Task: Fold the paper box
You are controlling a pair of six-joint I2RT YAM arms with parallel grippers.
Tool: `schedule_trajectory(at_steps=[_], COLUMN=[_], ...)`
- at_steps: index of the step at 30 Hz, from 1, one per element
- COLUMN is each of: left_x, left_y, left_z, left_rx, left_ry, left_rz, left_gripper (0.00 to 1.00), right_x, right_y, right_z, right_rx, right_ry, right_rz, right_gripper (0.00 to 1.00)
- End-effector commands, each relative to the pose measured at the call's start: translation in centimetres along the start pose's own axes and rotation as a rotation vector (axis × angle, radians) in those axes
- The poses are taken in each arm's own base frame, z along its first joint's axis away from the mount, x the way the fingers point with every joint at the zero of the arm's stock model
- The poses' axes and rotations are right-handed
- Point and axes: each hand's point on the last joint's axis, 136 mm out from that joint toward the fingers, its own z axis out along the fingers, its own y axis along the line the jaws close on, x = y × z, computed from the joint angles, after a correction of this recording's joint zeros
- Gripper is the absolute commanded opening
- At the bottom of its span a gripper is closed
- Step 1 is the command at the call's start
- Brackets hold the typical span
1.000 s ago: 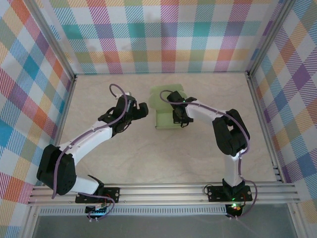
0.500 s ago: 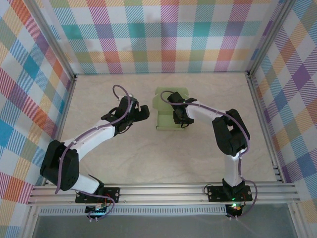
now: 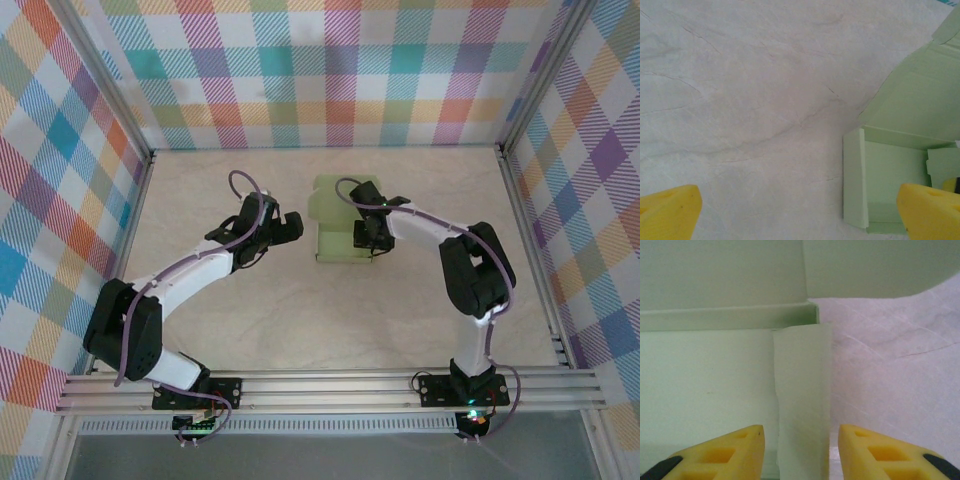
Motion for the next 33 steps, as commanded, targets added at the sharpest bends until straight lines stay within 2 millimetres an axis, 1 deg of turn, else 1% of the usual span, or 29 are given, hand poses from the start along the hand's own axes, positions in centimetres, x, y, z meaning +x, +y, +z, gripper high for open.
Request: schedule_trajectory(at_steps=[1, 3, 11, 15, 17, 19, 20, 23, 24, 25, 26, 28, 32, 33], left_x=[-0.9, -0.7, -0.2, 0.1, 0.3, 0.4, 0.5, 0.6, 0.6, 0.6, 0.6, 0.7, 0.8, 0.8], left_y=[-0.6, -0.5, 0.1, 0.5, 0.7, 1.0, 1.1, 1.5, 1.5, 1.6, 1.7, 1.7, 2.1, 2.2], left_z=[0.2, 0.2, 0.5, 0.5, 0.6, 0.6, 0.6, 0.6, 0.7, 0.7, 0.7, 0.6, 0.6, 0.7], left_rx=[0.029, 0.03, 0.02, 0.014, 0.011, 0.008, 0.006, 0.005, 0.005, 0.006, 0.004, 0.006, -0.002, -0.005], left_ry=[-0.023, -0.022, -0.011, -0.012, -0.01, -0.008, -0.008, -0.007, -0.005, -0.005, -0.005, -0.005, -0.006, -0.004], left_rz=[0.0, -0.001, -0.008, -0.014, -0.016, -0.021, -0.021, -0.027, -0.029, -0.03, -0.03, -0.03, -0.033, -0.034], left_gripper=[1.0, 1.0, 1.0, 1.0, 1.0, 1.0, 1.0, 1.0, 1.0, 1.0, 1.0, 1.0, 1.0, 1.0], right_x=[-0.3, -0.1, 0.2, 0.7, 0.9, 0.9, 0.9, 0.9, 0.8, 0.7, 0.6, 0.4, 0.4, 0.4], right_y=[0.5, 0.0, -0.3, -0.8, -1.2, -1.6, -1.8, -1.8, -1.8, -1.8, -1.8, -2.0, -2.5, -2.6], right_z=[-0.9, -0.3, 1.0, 1.9, 2.1, 2.2, 2.2, 2.3, 2.3, 2.3, 2.3, 2.2, 2.5, 2.5], right_rx=[-0.053, -0.028, 0.006, 0.041, 0.063, 0.09, 0.101, 0.113, 0.114, 0.115, 0.12, 0.132, 0.17, 0.181], right_ry=[-0.008, 0.006, 0.049, 0.088, 0.095, 0.097, 0.1, 0.115, 0.115, 0.111, 0.109, 0.103, 0.118, 0.117], right_rz=[0.006, 0.003, -0.022, -0.05, -0.062, -0.068, -0.071, -0.075, -0.075, -0.077, -0.078, -0.084, -0.11, -0.117], right_gripper=[0.37, 0.29, 0.12, 0.07, 0.01, 0.0, 0.03, 0.21, 0.22, 0.2, 0.16, 0.11, 0.0, 0.0])
